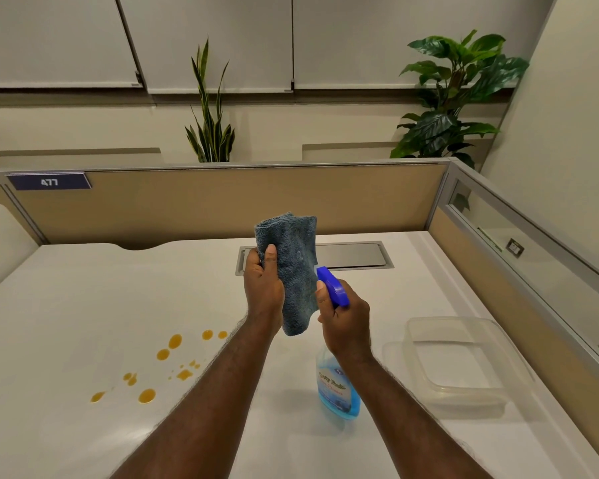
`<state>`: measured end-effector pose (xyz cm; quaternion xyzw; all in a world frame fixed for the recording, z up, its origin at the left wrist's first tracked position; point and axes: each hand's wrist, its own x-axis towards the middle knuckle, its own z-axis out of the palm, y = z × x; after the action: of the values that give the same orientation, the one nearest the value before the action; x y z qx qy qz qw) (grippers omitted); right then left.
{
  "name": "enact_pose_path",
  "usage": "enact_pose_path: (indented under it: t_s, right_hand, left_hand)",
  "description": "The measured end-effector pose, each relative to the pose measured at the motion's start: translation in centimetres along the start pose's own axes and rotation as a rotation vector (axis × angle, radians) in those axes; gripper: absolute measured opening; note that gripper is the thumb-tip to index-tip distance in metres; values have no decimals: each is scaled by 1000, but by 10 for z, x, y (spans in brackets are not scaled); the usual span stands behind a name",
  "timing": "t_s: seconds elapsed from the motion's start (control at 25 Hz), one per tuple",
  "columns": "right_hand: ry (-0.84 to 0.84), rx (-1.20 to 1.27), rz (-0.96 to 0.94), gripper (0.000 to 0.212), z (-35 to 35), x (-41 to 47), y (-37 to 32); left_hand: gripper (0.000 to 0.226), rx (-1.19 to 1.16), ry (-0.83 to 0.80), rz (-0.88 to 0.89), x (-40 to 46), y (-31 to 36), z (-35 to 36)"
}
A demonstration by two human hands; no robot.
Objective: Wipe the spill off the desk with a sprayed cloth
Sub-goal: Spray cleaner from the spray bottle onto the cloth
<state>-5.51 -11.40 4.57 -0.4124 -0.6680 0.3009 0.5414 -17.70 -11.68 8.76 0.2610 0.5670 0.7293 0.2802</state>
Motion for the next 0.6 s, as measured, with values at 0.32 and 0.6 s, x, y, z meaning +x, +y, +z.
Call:
enact_pose_path:
  t_s: [0.32, 0.6]
  right_hand:
    - [122, 37, -30, 6, -7, -8, 11]
    - [279, 48, 32, 5, -5, -15, 17]
  left_hand:
    - [22, -9, 3, -26, -3, -4, -13]
    - [40, 4, 44, -89, -12, -19, -43]
